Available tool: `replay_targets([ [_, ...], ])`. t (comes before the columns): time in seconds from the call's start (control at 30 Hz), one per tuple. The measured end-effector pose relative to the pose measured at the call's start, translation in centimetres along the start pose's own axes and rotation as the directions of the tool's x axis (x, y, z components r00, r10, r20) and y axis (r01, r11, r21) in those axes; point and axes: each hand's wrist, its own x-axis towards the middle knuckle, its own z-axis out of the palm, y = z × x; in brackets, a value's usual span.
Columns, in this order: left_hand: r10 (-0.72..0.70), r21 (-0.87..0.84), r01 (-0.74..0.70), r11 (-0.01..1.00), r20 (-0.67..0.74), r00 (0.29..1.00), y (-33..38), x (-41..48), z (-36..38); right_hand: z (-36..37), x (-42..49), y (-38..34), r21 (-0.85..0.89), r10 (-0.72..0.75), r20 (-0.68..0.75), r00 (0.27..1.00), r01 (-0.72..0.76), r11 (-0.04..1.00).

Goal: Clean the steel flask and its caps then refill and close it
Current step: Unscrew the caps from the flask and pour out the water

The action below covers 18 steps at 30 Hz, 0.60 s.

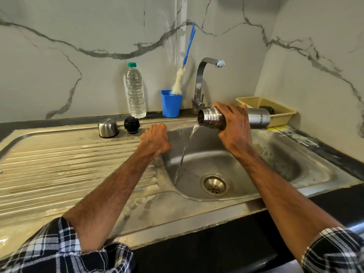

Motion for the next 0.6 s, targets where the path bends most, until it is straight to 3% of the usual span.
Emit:
replay_targets([
  [0.6,-0.001,0.021,0.001,1.0,0.008,1.0,-0.43,0.5,0.28,-0.59,0.22,-0.46,-0.002,-0.019,-0.041,0.999,0.019,1.0],
])
